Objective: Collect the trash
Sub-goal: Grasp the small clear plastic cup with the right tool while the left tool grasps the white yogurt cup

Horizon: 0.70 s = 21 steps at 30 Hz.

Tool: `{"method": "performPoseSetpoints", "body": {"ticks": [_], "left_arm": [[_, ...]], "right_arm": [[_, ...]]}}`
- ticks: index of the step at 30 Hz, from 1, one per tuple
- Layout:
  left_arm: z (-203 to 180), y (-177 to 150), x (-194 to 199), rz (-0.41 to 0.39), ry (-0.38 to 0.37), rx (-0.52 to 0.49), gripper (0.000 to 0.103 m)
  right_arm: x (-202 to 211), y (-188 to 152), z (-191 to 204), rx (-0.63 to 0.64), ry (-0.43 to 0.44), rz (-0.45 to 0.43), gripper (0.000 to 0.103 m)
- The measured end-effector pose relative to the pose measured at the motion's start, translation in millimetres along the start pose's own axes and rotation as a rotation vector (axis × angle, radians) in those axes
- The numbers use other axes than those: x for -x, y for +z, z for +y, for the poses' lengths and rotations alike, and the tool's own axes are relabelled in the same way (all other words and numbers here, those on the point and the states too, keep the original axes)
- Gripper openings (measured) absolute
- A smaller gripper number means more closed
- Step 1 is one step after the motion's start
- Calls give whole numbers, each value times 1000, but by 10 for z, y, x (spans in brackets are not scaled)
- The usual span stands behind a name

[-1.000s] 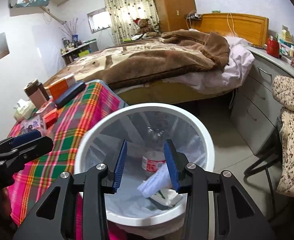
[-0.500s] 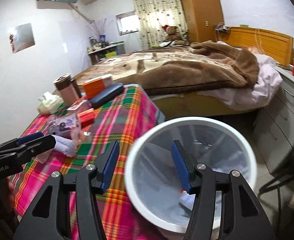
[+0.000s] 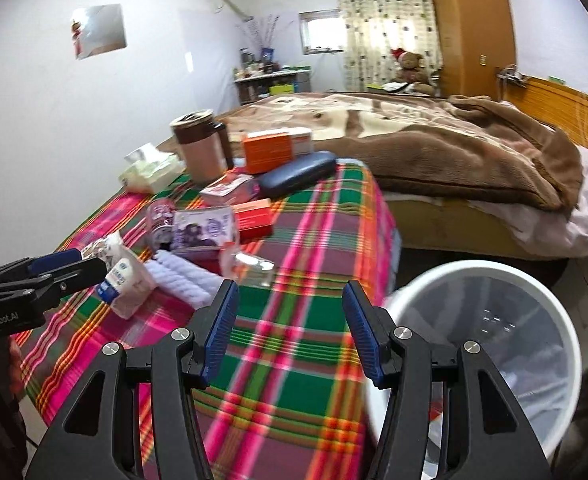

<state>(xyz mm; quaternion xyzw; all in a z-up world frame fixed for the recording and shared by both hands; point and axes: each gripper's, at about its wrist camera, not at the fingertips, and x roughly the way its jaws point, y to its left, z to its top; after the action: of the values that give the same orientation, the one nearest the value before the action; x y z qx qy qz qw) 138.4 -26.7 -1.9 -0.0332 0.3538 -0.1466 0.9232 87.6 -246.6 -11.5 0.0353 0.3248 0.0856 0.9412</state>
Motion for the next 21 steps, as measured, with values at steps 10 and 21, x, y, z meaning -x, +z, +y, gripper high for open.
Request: {"method": "performPoseSetpoints", "body": {"ticks": [10, 21], "left_arm": [[409, -122, -245, 68, 32, 62, 74], [544, -95, -534, 111, -2, 96, 80]], "right_arm": [[-434, 159, 169, -18, 31, 86, 56], [-836, 194, 258, -112, 63, 163, 67]]}}
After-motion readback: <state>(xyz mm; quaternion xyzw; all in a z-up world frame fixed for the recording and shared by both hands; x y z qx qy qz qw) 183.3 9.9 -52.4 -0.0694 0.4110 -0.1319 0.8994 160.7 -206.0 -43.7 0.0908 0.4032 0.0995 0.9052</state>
